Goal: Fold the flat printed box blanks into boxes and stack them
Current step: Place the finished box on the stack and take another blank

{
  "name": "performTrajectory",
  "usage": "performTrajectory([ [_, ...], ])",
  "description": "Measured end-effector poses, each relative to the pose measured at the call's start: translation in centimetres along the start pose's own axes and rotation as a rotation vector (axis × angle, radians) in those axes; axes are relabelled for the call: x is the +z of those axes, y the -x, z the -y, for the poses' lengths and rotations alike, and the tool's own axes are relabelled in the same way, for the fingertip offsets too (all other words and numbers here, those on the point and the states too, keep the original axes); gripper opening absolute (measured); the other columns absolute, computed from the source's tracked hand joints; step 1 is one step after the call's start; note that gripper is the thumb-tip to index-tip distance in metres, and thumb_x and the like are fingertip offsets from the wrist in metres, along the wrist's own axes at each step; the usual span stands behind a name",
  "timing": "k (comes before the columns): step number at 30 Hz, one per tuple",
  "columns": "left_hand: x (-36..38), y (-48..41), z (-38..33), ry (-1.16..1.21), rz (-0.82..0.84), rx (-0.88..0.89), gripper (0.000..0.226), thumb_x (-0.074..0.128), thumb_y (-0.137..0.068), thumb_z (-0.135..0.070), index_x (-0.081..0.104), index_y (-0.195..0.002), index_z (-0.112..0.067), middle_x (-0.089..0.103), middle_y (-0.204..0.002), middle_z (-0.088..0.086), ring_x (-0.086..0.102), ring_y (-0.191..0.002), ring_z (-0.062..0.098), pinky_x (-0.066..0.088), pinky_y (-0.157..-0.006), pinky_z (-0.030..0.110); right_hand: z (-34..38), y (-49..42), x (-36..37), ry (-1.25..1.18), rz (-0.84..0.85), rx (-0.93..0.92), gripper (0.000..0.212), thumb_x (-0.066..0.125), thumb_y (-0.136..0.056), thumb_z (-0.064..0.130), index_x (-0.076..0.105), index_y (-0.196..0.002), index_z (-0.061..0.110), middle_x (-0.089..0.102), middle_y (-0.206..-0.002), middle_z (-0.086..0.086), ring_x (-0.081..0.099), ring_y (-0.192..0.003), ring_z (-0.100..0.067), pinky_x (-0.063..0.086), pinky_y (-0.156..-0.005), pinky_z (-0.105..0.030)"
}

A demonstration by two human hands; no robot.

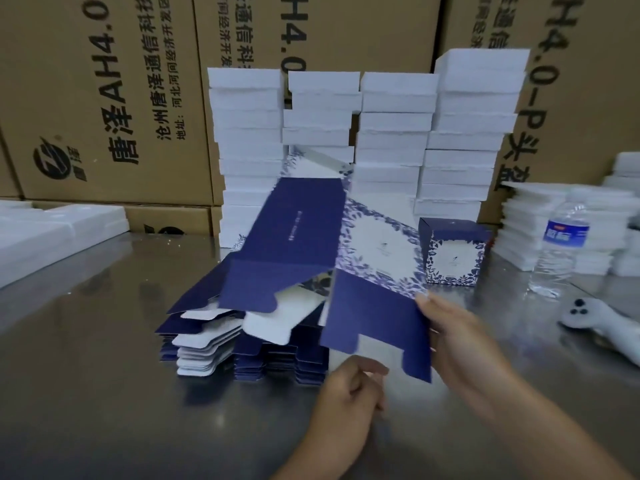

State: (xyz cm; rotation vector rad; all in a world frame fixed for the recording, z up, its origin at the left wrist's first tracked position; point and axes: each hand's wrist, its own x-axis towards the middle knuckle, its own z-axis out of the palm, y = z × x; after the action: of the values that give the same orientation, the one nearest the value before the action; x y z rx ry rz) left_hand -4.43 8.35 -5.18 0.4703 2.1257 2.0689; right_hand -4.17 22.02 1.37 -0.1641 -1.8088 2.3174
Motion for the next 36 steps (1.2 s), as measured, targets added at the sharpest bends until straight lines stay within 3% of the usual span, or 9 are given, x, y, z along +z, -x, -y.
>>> performTrajectory([
  [4, -0.7, 0.9, -1.2, 0.228, 0.034, -0.168, 0.025, 0.04, -0.101, -0.011, 0.059, -0.084, -0.009, 0.062, -0.054, 0.0, 0.056, -0.045, 0.011, 0.041, -0.046, 0.019, -0.2, 2.2, -3.9, -0.027, -0.193, 0.002, 0.028, 0.04, -0.099, 0.02, 0.067, -0.093, 0.014, 0.072, -0.074, 0.004, 0.061, -0.053, -0.007, 0.034, -0.055, -0.03],
  [8, -2.4, 1.8, -2.0, 0.326, 0.026, -0.278, 0.027, 0.041, -0.099, -0.011, 0.065, -0.088, -0.003, 0.069, -0.067, 0.009, 0.061, -0.051, 0.017, 0.049, -0.048, 0.024, -1.7, 3.2, -6.7, 0.012, -0.292, 0.004, 0.028, 0.042, -0.098, 0.023, 0.068, -0.094, 0.014, 0.071, -0.074, 0.003, 0.058, -0.064, -0.018, 0.034, -0.059, -0.033],
  [14, -5.3, 2.0, -2.3, 0.399, -0.241, -0.289, 0.047, 0.028, -0.102, -0.043, 0.064, -0.1, -0.012, 0.074, -0.077, 0.004, 0.066, -0.068, 0.019, 0.051, -0.056, 0.029, -4.2, 4.1, -7.7, 0.132, -0.218, -0.057, 0.027, 0.045, -0.098, 0.015, 0.065, -0.087, 0.002, 0.069, -0.067, -0.01, 0.056, -0.046, -0.017, 0.042, -0.04, -0.021],
  [19, -6.9, 1.5, -2.3, 0.014, -0.403, -0.155, 0.063, 0.023, -0.099, -0.053, 0.064, -0.076, -0.012, 0.068, -0.062, 0.0, 0.058, -0.059, 0.015, 0.041, -0.058, 0.028, -4.7, 4.1, -7.8, 0.181, -0.157, -0.077, 0.026, 0.048, -0.097, 0.014, 0.069, -0.088, 0.004, 0.073, -0.076, -0.007, 0.064, -0.055, -0.015, 0.048, -0.044, -0.022],
  [23, -6.7, 2.1, -1.0, -0.516, -0.499, 0.106, 0.053, 0.032, -0.093, -0.055, 0.037, -0.06, -0.014, 0.041, -0.053, -0.005, 0.034, -0.049, 0.006, 0.027, -0.053, 0.029, -4.7, 4.1, -7.7, 0.187, -0.083, -0.069, 0.025, 0.048, -0.096, 0.015, 0.071, -0.091, 0.008, 0.075, -0.084, -0.007, 0.067, -0.063, -0.014, 0.048, -0.046, -0.02],
  [28, -7.0, 1.4, -0.6, -0.385, -0.482, 0.109, 0.048, 0.041, -0.096, -0.047, 0.042, -0.067, -0.008, 0.041, -0.062, 0.003, 0.036, -0.059, 0.013, 0.026, -0.057, 0.03, -4.6, 3.9, -8.1, 0.26, -0.072, -0.079, 0.024, 0.049, -0.096, 0.019, 0.073, -0.09, 0.015, 0.075, -0.089, -0.004, 0.064, -0.076, -0.019, 0.039, -0.066, -0.03],
  [31, -7.1, 1.2, -0.5, -0.337, -0.416, 0.138, 0.049, 0.04, -0.099, -0.038, 0.052, -0.078, 0.004, 0.056, -0.077, 0.022, 0.047, -0.069, 0.02, 0.033, -0.064, 0.031, -4.5, 4.0, -8.1, 0.282, -0.071, -0.071, 0.026, 0.049, -0.097, 0.021, 0.073, -0.086, 0.02, 0.075, -0.086, -0.002, 0.063, -0.073, -0.018, 0.037, -0.066, -0.03],
  [33, -7.1, 1.1, -0.5, -0.298, -0.416, 0.142, 0.046, 0.039, -0.1, -0.035, 0.058, -0.088, 0.006, 0.065, -0.088, 0.02, 0.053, -0.075, 0.02, 0.037, -0.068, 0.032, -4.4, 4.0, -8.0, 0.276, -0.097, -0.056, 0.027, 0.052, -0.095, 0.023, 0.072, -0.077, 0.024, 0.072, -0.079, -0.001, 0.06, -0.068, -0.019, 0.037, -0.061, -0.028],
  [36, -7.1, 0.9, -0.1, -0.288, -0.388, 0.111, 0.044, 0.04, -0.101, -0.032, 0.06, -0.085, 0.003, 0.065, -0.077, 0.004, 0.054, -0.073, 0.017, 0.038, -0.065, 0.028, -4.3, 4.0, -8.0, 0.273, -0.167, -0.09, 0.025, 0.056, -0.093, 0.031, 0.072, -0.076, 0.021, 0.071, -0.079, -0.01, 0.06, -0.073, -0.024, 0.043, -0.069, -0.035],
])
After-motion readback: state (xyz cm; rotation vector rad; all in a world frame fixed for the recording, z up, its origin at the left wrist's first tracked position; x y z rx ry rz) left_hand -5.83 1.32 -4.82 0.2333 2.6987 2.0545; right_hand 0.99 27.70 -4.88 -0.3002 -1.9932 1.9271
